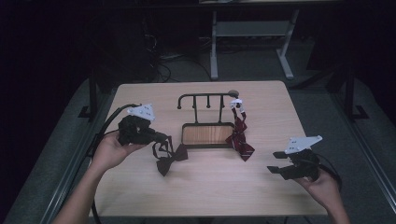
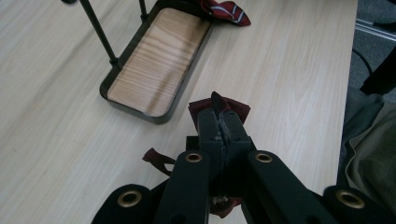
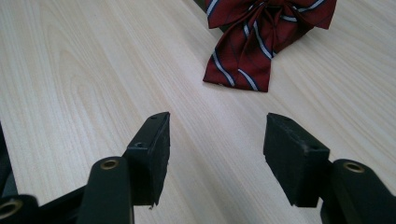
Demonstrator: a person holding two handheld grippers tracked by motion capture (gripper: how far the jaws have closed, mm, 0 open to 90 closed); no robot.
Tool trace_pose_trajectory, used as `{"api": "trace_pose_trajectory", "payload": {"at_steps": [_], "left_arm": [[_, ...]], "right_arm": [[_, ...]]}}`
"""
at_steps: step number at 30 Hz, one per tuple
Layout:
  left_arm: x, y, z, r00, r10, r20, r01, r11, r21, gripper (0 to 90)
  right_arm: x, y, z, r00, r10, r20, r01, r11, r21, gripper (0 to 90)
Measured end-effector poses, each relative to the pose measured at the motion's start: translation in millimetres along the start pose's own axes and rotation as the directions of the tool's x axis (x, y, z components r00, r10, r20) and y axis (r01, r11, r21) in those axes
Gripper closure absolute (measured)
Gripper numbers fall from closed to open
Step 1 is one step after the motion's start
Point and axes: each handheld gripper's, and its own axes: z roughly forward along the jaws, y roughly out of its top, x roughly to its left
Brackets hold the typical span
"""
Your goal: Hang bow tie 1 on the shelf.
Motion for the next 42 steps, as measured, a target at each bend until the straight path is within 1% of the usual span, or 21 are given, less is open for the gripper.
{"api": "trace_pose_trajectory", "payload": {"at_steps": [1, 4, 9, 16, 17, 20, 21, 25, 26, 28, 29, 30, 32, 34, 38, 39, 42], "left_arm": [[1.1, 1.8, 0.0, 1.0000, 0.007, 0.001, -0.007, 1.0000, 0.004, 89.2], [4.2, 7.5, 1.7, 0.9999, 0.011, 0.005, -0.011, 0.9997, 0.022, 89.3], [9.7, 15.8, 3.8, 0.9998, 0.007, 0.018, -0.007, 0.9997, 0.025, 89.2], [16.3, 28.2, 4.2, 0.9995, 0.023, 0.021, -0.024, 0.9990, 0.037, 89.2], [16.3, 29.3, 4.8, 0.9996, 0.018, 0.024, -0.019, 0.9990, 0.040, 89.2], [18.1, 31.6, 6.9, 0.9992, 0.030, 0.026, -0.031, 0.9986, 0.044, 89.2], [18.2, 32.2, 7.6, 0.9992, 0.026, 0.029, -0.027, 0.9986, 0.045, 89.2], [20.9, 34.4, 10.7, 0.9986, 0.037, 0.039, -0.039, 0.9977, 0.055, 89.2], [21.0, 35.0, 11.7, 0.9986, 0.030, 0.044, -0.033, 0.9980, 0.054, 89.2], [22.3, 36.2, 12.6, 0.9983, 0.030, 0.050, -0.033, 0.9980, 0.055, 89.2], [23.3, 36.9, 13.0, 0.9981, 0.037, 0.049, -0.040, 0.9978, 0.053, 89.2], [23.7, 37.8, 13.1, 0.9981, 0.033, 0.051, -0.036, 0.9977, 0.057, 89.2], [24.5, 38.8, 14.4, 0.9978, 0.033, 0.057, -0.036, 0.9981, 0.049, 89.2], [25.4, 39.2, 15.5, 0.9976, 0.037, 0.059, -0.040, 0.9977, 0.055, 89.2], [22.9, 38.6, 16.0, 0.9973, 0.045, 0.058, -0.049, 0.9971, 0.059, 89.2], [21.8, 39.0, 15.3, 0.9969, 0.054, 0.057, -0.058, 0.9964, 0.062, 89.2], [19.3, 39.3, 12.4, 0.9966, 0.060, 0.056, -0.064, 0.9962, 0.059, 89.2]], "right_arm": [[0.1, 0.0, 0.0, 1.0000, 0.001, 0.000, -0.001, 1.000, 0.000, 40.5], [-0.2, -0.3, -0.2, 1.0000, 0.003, 0.000, -0.003, 1.000, -0.004, 39.9], [-0.4, -0.1, 0.4, 1.0000, 0.003, 0.000, -0.003, 1.000, 0.000, 38.2], [-0.8, -0.2, 1.0, 1.0000, 0.006, 0.003, -0.006, 1.000, 0.001, 36.1], [-1.0, -0.2, 1.3, 1.0000, 0.008, 0.004, -0.008, 1.000, 0.001, 35.6], [-1.4, -0.6, 1.5, 1.0000, 0.007, 0.004, -0.007, 1.000, -0.002, 35.5], [-1.6, -0.9, 1.8, 1.0000, 0.008, 0.004, -0.008, 1.000, 0.000, 35.4], [-2.4, -1.4, 3.0, 0.9999, 0.012, 0.000, -0.012, 1.000, 0.003, 34.9], [-2.5, -1.3, 3.2, 0.9999, 0.011, -0.001, -0.011, 1.000, 0.002, 34.7], [-2.9, -1.4, 3.3, 1.0000, 0.009, 0.000, -0.009, 1.000, 0.002, 34.7], [-3.1, -1.5, 3.4, 0.9999, 0.012, 0.000, -0.012, 1.000, 0.000, 34.6], [-3.3, -1.7, 3.6, 0.9999, 0.014, 0.000, -0.014, 1.000, -0.002, 34.5], [-4.3, -2.3, 3.8, 0.9999, 0.014, -0.001, -0.014, 1.000, -0.001, 34.5], [-5.1, -3.2, 4.5, 0.9998, 0.019, -0.004, -0.019, 1.000, -0.005, 34.6], [-6.6, -4.2, 5.3, 0.9997, 0.022, -0.008, -0.022, 1.000, -0.004, 34.5], [-6.6, -4.2, 5.5, 0.9997, 0.020, -0.011, -0.020, 1.000, -0.005, 34.5], [-6.2, -4.1, 6.4, 0.9998, 0.018, -0.010, -0.018, 1.000, -0.001, 34.5]]}}
